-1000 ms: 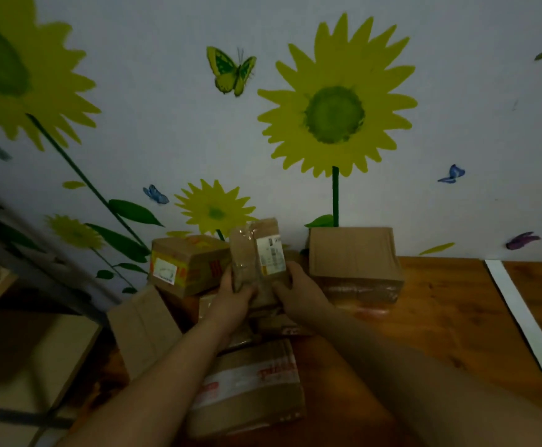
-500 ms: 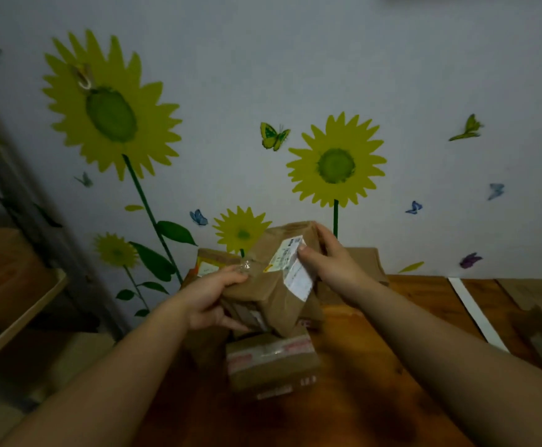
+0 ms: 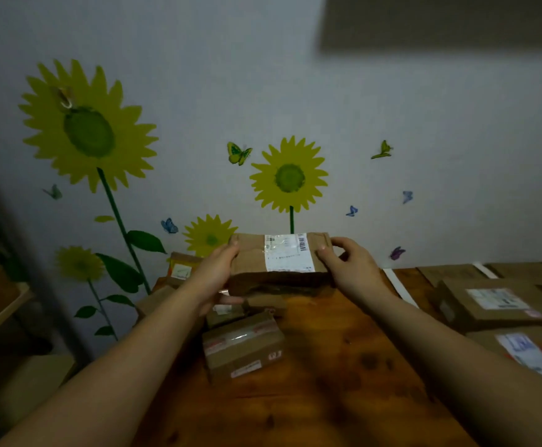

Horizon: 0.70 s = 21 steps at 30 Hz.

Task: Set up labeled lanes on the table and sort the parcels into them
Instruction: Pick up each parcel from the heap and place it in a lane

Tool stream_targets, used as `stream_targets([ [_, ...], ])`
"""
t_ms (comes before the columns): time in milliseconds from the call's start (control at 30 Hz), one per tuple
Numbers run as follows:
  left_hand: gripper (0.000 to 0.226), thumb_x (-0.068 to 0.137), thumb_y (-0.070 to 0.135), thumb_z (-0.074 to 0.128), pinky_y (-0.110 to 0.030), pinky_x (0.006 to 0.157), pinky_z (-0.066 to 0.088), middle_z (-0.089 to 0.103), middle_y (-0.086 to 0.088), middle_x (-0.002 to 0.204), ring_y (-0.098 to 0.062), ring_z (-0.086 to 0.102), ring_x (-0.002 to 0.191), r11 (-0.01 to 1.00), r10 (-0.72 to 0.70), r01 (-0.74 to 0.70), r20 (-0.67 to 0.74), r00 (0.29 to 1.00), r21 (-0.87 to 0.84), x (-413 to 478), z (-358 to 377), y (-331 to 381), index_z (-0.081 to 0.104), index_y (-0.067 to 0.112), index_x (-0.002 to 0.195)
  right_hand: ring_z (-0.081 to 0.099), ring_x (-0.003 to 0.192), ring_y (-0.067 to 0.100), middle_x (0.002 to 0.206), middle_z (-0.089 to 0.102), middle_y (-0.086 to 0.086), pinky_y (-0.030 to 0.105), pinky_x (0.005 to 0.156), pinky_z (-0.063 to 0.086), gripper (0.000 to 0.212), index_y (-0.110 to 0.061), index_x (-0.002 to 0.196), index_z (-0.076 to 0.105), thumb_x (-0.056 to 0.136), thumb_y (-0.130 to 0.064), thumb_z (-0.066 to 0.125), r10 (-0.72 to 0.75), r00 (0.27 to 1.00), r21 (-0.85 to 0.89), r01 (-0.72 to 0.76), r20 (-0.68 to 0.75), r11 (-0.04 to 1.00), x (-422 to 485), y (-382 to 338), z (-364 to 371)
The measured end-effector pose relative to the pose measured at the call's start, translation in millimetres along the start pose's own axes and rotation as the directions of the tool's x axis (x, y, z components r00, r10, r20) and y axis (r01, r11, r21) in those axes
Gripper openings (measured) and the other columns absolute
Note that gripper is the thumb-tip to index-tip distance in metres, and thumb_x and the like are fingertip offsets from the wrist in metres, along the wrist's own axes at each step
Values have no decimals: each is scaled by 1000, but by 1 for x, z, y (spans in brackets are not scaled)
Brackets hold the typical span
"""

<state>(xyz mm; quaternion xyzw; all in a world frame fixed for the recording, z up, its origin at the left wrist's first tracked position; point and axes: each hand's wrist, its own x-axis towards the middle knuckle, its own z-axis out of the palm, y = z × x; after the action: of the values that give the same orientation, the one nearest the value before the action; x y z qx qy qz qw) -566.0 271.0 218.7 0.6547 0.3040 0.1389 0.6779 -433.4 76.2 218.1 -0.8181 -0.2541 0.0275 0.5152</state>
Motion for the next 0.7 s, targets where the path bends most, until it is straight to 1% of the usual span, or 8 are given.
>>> stream_targets([
  [133, 37, 91, 60, 39, -40, 62, 57, 68, -7, 92, -23, 67, 87, 990, -69, 57, 99, 993, 127, -12, 22, 10, 58, 33, 106, 63, 95, 20, 111, 64, 2, 45, 81, 56, 48, -26, 129, 54, 90, -52, 50, -10, 1000, 11, 10, -18, 1000, -12, 2, -36],
  [167, 33, 92, 57, 40, -41, 65, 58, 67, -7, 93, -23, 66, 87, 989, -42, 26, 108, 993, 149, -14, 29, 13, 57, 34, 109, 64, 91, 17, 106, 65, -1, 42, 78, 57, 43, -31, 126, 55, 90, -52, 50, -21, 999, 7, 21, -26, 1000, -14, 5, -46],
  [233, 29, 95, 45, 46, -46, 84, 53, 62, 1, 109, -19, 60, 98, 984, 79, -98, 127, 989, 152, -13, 46, 15, 52, 40, 122, 66, 77, 10, 93, 65, -7, 32, 69, 56, 24, -40, 111, 55, 89, -47, 55, -19, 999, 6, 19, -40, 1000, -18, 16, -68],
  [267, 34, 94, 37, 51, -47, 90, 49, 58, 6, 117, -15, 56, 104, 980, 137, -155, 135, 981, 126, -13, 56, 15, 48, 41, 128, 66, 72, 8, 89, 65, -8, 27, 64, 54, 15, -38, 102, 54, 89, -41, 59, -2, 999, 27, 3, -40, 1000, -21, 22, -79],
  [400, 49, 86, 9, 64, -21, 68, 51, 53, 9, 127, -4, 58, 98, 925, 371, -378, 147, 917, 24, -24, 118, 13, 51, 34, 125, 59, 86, 2, 97, 60, -13, 20, 60, 43, 22, -34, 88, 50, 84, -22, 69, 23, 997, 17, -22, -79, 1000, -34, 52, -131],
  [500, 59, 81, -6, 64, -23, 73, 53, 51, 8, 133, -12, 59, 107, 870, 492, -488, 141, 859, -69, -35, 177, 11, 46, 29, 126, 57, 88, 0, 95, 59, -13, 17, 59, 41, 26, -29, 89, 50, 82, -15, 71, 49, 994, 39, -45, -101, 998, -45, 74, -181],
  [600, 58, 79, -5, 66, -28, 88, 48, 50, 8, 129, -11, 54, 113, 851, 525, -520, 141, 839, -71, -43, 237, 14, 43, 30, 120, 60, 89, 2, 94, 62, -10, 19, 62, 44, 25, -26, 90, 51, 81, -14, 70, 64, 988, 60, -56, -142, 997, -58, 100, -236],
  [700, 45, 82, 8, 69, -14, 74, 48, 52, 10, 124, -2, 54, 105, 850, 519, -526, 204, 830, -19, -56, 307, 14, 47, 35, 110, 60, 89, 4, 95, 61, -9, 22, 66, 47, 19, -29, 95, 51, 85, -20, 66, 73, 970, 76, -57, -230, 995, -75, 134, -296],
])
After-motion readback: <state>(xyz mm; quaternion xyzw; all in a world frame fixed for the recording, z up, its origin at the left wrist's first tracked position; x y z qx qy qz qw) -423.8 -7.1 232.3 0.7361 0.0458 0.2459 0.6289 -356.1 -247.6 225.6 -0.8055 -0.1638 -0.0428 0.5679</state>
